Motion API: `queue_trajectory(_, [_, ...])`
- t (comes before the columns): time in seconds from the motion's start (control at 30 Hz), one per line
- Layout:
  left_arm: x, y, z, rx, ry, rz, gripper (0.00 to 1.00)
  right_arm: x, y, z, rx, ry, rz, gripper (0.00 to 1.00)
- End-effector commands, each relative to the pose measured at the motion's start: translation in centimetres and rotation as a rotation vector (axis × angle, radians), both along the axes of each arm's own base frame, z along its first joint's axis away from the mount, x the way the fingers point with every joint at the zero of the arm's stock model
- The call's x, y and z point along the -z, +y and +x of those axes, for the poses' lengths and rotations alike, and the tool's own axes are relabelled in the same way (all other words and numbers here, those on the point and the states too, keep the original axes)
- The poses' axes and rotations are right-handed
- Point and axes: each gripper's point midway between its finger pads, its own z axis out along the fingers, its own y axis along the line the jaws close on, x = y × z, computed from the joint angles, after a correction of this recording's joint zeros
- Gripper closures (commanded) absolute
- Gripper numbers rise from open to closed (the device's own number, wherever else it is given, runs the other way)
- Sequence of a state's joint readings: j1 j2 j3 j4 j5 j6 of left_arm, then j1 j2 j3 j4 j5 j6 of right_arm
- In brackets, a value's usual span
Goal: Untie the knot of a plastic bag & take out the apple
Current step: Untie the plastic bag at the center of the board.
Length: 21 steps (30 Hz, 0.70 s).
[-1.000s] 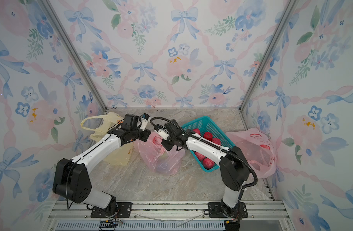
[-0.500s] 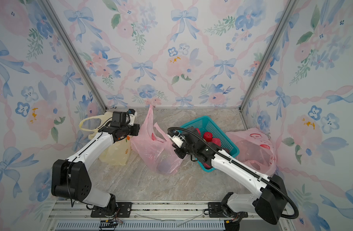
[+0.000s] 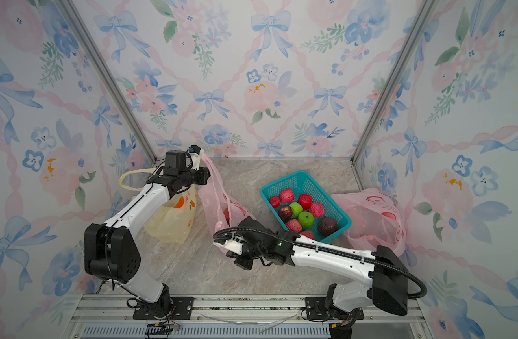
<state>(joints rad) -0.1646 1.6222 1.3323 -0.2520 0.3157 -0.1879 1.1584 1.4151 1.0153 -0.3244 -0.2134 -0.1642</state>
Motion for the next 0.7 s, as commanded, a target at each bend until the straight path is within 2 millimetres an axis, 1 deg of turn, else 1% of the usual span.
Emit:
queue_trajectory(0.0, [-0.2, 0.1, 0.0, -0.009, -0.009, -0.012, 1.00, 2.3, 0.1, -1.8, -0.028, 0.093, -0.070, 1.00])
queue_trajectory(0.1, [0.9, 1.0, -0.5, -0.040, 0.020, -0.010, 1.00, 4.7, -0.5, -2.6, -0.026, 0.148, -0.133, 1.00])
queue_trajectory(0.2, [2.5, 1.8, -1.4, -0.068, 0.064, -0.016, 1.00, 5.9, -1.2, -2.4, -0.009, 0.166, -0.176, 1.00])
queue_trajectory(0.23, [3.1, 2.0, -1.7, -0.079, 0.079, -0.015, 1.00, 6.0, -1.3, -2.3, -0.005, 0.170, -0.185, 0.95])
queue_trajectory(0.3, [3.9, 2.2, -2.6, -0.093, 0.101, -0.022, 1.00, 6.0, -1.8, -1.7, 0.021, 0.189, -0.196, 0.58])
queue_trajectory(0.37, [4.2, 2.5, -3.3, -0.109, 0.108, -0.027, 1.00, 4.8, -1.9, -1.2, 0.032, 0.208, -0.142, 0.45])
queue_trajectory(0.4, [4.0, 2.6, -3.6, -0.116, 0.101, -0.031, 0.91, 3.8, -2.0, -0.8, 0.043, 0.206, -0.097, 0.36])
queue_trajectory(0.47, [3.3, 3.0, -4.0, -0.127, 0.088, -0.041, 0.78, 1.7, -2.4, 0.2, 0.069, 0.188, -0.027, 0.27])
queue_trajectory(0.5, [2.7, 3.2, -4.1, -0.133, 0.075, -0.049, 0.71, 0.6, -2.8, 0.7, 0.083, 0.181, 0.006, 0.24])
queue_trajectory(0.57, [1.4, 3.7, -4.3, -0.149, 0.051, -0.065, 0.58, -1.7, -3.4, 1.5, 0.110, 0.169, 0.071, 0.22])
queue_trajectory(0.67, [-0.8, 4.6, -4.8, -0.175, -0.001, -0.083, 0.43, -5.3, -4.5, 2.3, 0.139, 0.125, 0.173, 0.18])
